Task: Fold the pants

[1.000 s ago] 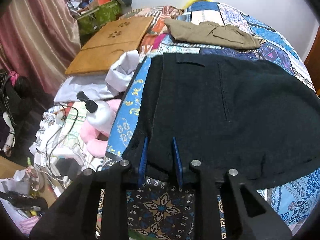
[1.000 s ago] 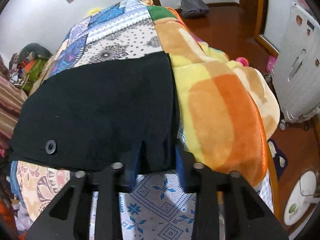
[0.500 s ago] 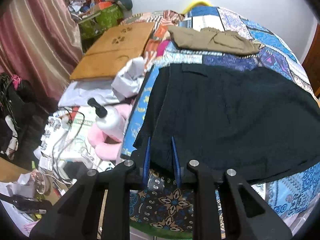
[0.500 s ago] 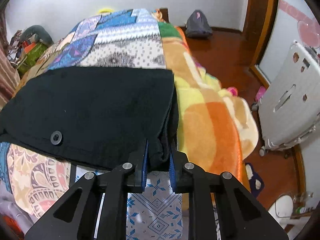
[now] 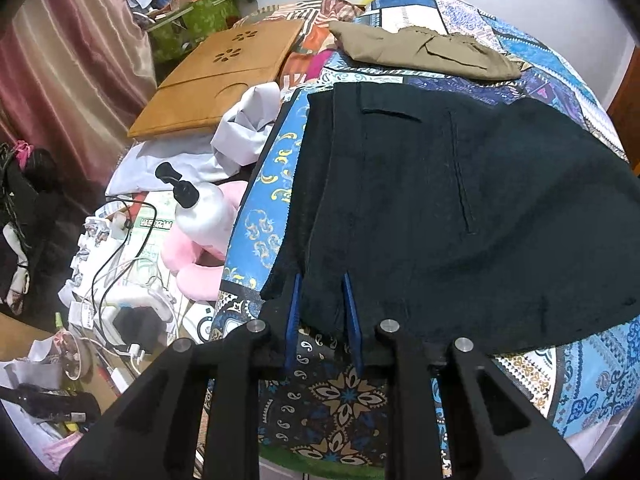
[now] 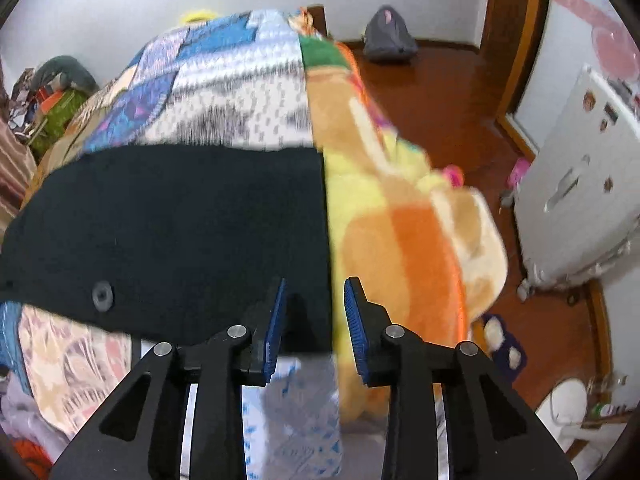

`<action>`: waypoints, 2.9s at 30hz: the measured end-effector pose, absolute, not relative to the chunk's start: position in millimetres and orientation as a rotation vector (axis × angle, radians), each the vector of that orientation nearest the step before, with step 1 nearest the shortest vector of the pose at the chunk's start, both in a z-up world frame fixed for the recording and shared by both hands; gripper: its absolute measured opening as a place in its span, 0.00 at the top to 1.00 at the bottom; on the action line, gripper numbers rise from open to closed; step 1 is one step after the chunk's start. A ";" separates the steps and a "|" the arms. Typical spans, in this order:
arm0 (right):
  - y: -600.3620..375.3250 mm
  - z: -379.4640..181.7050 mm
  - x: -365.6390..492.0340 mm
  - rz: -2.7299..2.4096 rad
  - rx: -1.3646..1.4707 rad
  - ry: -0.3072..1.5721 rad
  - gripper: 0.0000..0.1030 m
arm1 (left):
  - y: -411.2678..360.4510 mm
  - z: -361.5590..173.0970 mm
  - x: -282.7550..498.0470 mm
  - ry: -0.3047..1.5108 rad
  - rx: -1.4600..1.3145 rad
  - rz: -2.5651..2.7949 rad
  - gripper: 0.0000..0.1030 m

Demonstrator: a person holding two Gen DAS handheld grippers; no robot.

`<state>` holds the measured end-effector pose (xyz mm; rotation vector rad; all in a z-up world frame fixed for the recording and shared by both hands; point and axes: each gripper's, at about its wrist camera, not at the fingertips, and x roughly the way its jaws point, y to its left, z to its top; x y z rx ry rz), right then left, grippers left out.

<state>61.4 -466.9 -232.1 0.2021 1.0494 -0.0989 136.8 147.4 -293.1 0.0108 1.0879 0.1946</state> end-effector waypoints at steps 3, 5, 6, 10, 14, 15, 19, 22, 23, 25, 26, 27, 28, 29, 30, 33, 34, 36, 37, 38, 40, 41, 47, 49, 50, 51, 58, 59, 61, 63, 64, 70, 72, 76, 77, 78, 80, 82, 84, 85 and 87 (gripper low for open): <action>-471.0 -225.3 83.7 -0.095 0.186 1.017 0.59 | 146.0 -294.5 137.5 1.093 0.020 0.209 0.77; -471.0 -225.0 101.4 -0.079 0.163 1.002 0.59 | 147.0 -295.0 137.9 1.099 0.017 0.217 0.75; -471.1 -226.3 112.8 -0.068 0.157 0.996 0.59 | 147.8 -295.1 138.5 1.101 0.014 0.220 0.74; -475.1 -242.3 154.0 -0.043 0.153 1.010 0.59 | 145.9 -296.8 140.8 1.114 0.016 0.242 0.74; -481.9 -268.0 179.8 -0.032 0.186 1.069 0.59 | 142.4 -298.3 142.4 1.122 0.037 0.263 0.73; -483.3 -274.8 184.1 -0.018 0.206 1.087 0.62 | 142.0 -298.5 143.0 1.124 0.039 0.268 0.73; -470.8 -277.3 183.2 -0.006 0.134 1.052 0.90 | 141.8 -299.3 144.4 1.129 0.035 0.290 0.73; -460.9 -267.9 179.9 -0.025 0.032 0.998 0.93 | 139.7 -299.4 146.3 1.130 0.044 0.309 0.73; -462.5 -266.3 180.0 -0.028 0.026 0.990 0.93 | 138.9 -299.1 146.5 1.129 0.048 0.315 0.73; -465.2 -264.2 181.2 -0.038 0.016 0.986 0.93 | 137.9 -296.9 147.0 1.121 0.072 0.337 0.73; -467.1 -264.4 183.0 -0.042 0.016 0.991 0.94 | 137.6 -296.2 147.4 1.117 0.086 0.346 0.73; -468.8 -265.4 185.5 -0.046 0.016 0.996 0.94 | 138.2 -295.5 148.1 1.116 0.089 0.349 0.73; -470.2 -267.3 188.9 -0.049 0.015 1.003 0.94 | 139.4 -295.9 149.0 1.121 0.083 0.347 0.73; -470.8 -269.1 191.6 -0.062 0.013 1.009 0.97 | 140.9 -296.4 149.6 1.125 0.078 0.348 0.73; -471.5 -271.3 194.2 -0.088 -0.009 1.020 0.97 | 142.0 -296.7 149.7 1.127 0.078 0.345 0.73; -478.7 -271.7 195.4 -0.093 0.028 1.091 0.97 | 142.3 -290.9 145.9 1.126 0.090 0.333 0.65; -478.6 -265.3 191.7 -0.081 0.048 1.088 0.96 | 141.8 -285.6 143.2 1.119 0.102 0.341 0.57; -470.7 -245.9 179.2 -0.016 0.069 1.074 0.90 | 139.5 -274.1 138.4 1.095 0.116 0.341 0.52; -464.4 -237.0 173.6 0.003 0.062 1.059 0.82 | 138.5 -267.2 136.1 1.079 0.107 0.332 0.52; -454.1 -223.8 165.9 0.029 0.048 1.035 0.78 | 137.1 -257.7 133.3 1.062 0.079 0.308 0.52; -435.7 -205.5 153.6 0.084 0.034 0.993 0.67 | 130.6 -243.6 130.8 1.033 0.020 0.243 0.52; -421.9 -193.2 145.5 0.122 0.027 0.962 0.67 | 122.9 -236.1 129.8 1.014 0.004 0.201 0.52; -347.3 -159.0 112.9 0.324 -0.025 0.856 0.67 | 50.4 -214.6 134.6 0.950 0.046 -0.040 0.52; -323.8 -156.8 104.9 0.380 -0.054 0.841 0.67 | 24.2 -214.2 136.2 0.945 0.063 -0.117 0.52; -311.6 -156.0 100.1 0.408 -0.067 0.833 0.66 | 13.6 -214.2 136.3 0.941 0.070 -0.149 0.52; -301.0 -156.2 96.0 0.438 -0.071 0.830 0.66 | -1.3 -214.8 136.1 0.942 0.075 -0.191 0.52; -247.9 -184.7 87.1 0.572 -0.137 0.891 0.66 | -65.9 -235.1 129.8 0.991 0.107 -0.373 0.52; -244.7 -187.5 86.6 0.584 -0.142 0.902 0.66 | -70.8 -238.6 128.1 0.999 0.109 -0.386 0.52; -239.2 -192.1 84.3 0.600 -0.164 0.915 0.66 | -76.9 -245.8 126.2 1.012 0.118 -0.401 0.52; -235.2 -195.8 83.9 0.594 -0.194 0.913 0.66 | -82.1 -251.2 124.9 1.024 0.136 -0.405 0.52; -233.9 -198.5 86.6 0.594 -0.197 0.919 0.66 | -83.0 -253.8 125.2 1.025 0.141 -0.403 0.52; -232.2 -201.9 91.3 0.623 -0.195 0.907 0.67 | -85.7 -257.7 129.4 1.035 0.122 -0.419 0.50; -232.1 -202.9 90.2 0.635 -0.183 0.901 0.79 | -88.9 -256.8 129.8 1.034 0.130 -0.431 0.50; -233.2 -201.4 94.5 0.655 -0.140 0.891 0.91 | -97.7 -254.6 128.7 1.027 0.147 -0.458 0.50; -233.4 -200.2 93.1 0.658 -0.135 0.887 0.91 | -100.0 -254.6 128.5 1.024 0.157 -0.459 0.50; -233.8 -198.8 93.3 0.660 -0.129 0.879 0.92 | -102.4 -254.8 128.7 1.019 0.166 -0.460 0.50; -234.1 -196.8 92.9 0.664 -0.119 0.871 0.92 | -105.3 -255.6 130.6 1.012 0.178 -0.460 0.49; -235.9 -195.2 92.8 0.670 -0.100 0.870 0.93 | -106.9 -257.1 134.8 1.010 0.174 -0.454 0.49; -237.8 -193.6 92.8 0.675 -0.075 0.867 0.93 | -109.8 -258.0 137.2 1.005 0.178 -0.458 0.53; -238.6 -192.9 92.7 0.679 -0.065 0.867 0.93 | -112.1 -257.8 137.6 1.004 0.184 -0.472 0.63; -239.3 -191.3 91.9 0.684 -0.056 0.864 0.93 | -115.9 -254.9 136.8 0.990 0.213 -0.466 0.79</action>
